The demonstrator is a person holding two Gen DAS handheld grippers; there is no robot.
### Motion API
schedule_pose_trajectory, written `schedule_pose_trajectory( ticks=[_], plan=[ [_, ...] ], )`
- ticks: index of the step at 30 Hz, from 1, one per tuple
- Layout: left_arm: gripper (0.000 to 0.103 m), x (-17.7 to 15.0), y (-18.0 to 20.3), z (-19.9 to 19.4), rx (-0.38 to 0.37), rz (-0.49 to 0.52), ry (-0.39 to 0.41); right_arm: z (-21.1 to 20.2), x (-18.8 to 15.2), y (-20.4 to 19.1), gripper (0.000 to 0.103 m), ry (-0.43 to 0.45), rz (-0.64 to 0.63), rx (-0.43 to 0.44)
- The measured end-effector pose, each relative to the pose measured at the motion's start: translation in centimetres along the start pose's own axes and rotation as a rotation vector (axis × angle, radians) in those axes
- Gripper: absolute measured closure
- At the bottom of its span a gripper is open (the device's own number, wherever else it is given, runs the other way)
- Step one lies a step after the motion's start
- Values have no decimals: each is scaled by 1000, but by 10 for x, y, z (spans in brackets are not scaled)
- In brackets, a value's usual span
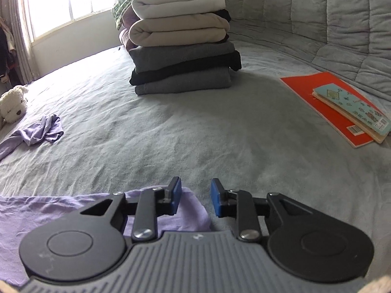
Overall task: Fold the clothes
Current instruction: 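Open both grippers and withdraw them from the pants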
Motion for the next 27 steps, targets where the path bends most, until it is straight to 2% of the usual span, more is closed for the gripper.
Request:
schedule_pose_trajectory(
  ticks=[2,4,7,14,17,19,22,24,27],
  plan=[
    [80,2,-11,-6,26,-25,15,-5,6,-11,65,23,-27,15],
    [73,3,-23,-11,64,-40,27,-9,12,-25,59,36,-47,38],
    [70,2,-48,-18,144,-70,35,-12,15,-46,57,19,-59,85],
    [60,5,-95,-33,277,-162,49,-10,21,-103,53,-25,-116,158],
    [55,8,-111,-37,338,-173,55,-8,24,-130,52,-35,-141,190],
    [44,9,-121,-40,386,-177,61,-6,25,-146,52,-38,-156,208],
    [34,11,-135,-43,457,-173,62,-2,21,-173,52,-55,-189,236],
    [30,12,-143,-45,503,-168,59,3,18,-191,50,-74,-212,254],
    [30,12,-157,-48,553,-180,42,8,14,-214,47,-94,-241,274]
  ],
)
Point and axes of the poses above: each gripper's, at about its wrist camera, not at the fingertips, and z roughly the way its jaws point, y to its right, x to its top, the point moved 8 cm from there along z, roughly the way its jaws point
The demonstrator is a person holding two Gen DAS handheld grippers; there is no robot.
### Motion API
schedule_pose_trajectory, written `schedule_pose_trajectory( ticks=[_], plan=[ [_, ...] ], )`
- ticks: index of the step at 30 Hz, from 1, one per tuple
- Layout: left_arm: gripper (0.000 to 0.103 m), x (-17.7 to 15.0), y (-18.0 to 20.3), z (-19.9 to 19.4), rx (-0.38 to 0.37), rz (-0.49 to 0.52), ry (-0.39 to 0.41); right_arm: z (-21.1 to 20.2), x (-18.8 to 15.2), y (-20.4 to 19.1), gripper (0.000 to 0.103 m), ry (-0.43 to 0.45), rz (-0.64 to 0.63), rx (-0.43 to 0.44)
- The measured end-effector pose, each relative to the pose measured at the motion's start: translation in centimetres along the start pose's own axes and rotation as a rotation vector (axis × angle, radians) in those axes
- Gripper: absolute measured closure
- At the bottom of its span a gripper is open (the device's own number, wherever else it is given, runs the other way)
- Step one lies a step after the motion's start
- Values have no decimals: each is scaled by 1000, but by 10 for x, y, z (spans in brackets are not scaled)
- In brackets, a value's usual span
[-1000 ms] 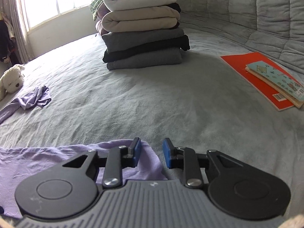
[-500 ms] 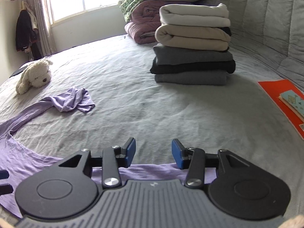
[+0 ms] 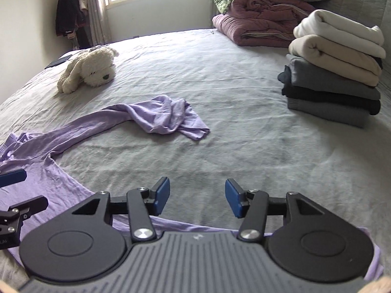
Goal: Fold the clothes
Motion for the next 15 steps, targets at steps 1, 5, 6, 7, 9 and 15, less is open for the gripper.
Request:
schedule_pose_trajectory(
  ticks=[1,5,6,7,9,15],
  plan=[
    [29,0,-5,2,15,-5,-8,3,1,-6,46,-4,-6,6],
    [27,-4,-24,11,60,-58,-70,14,5,-27,45,-23,-10,37],
    [27,-5,-30,14,72,-76,-89,16,6,-32,45,-29,-7,48],
    [27,-7,-37,16,88,-96,-111,18,7,-37,45,-34,-3,61],
    [27,-12,-52,21,120,-143,-152,23,7,-46,44,-45,-9,76],
    [27,-24,-98,26,168,-329,-221,37,6,-69,42,-75,-41,106]
  ],
)
Point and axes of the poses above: each gripper's, at about its wrist camera, not at the fingertips, and z roughly the way its jaws point, y to its right, x to its top, the point moved 8 cm from there along z, roughly the way its jaws point
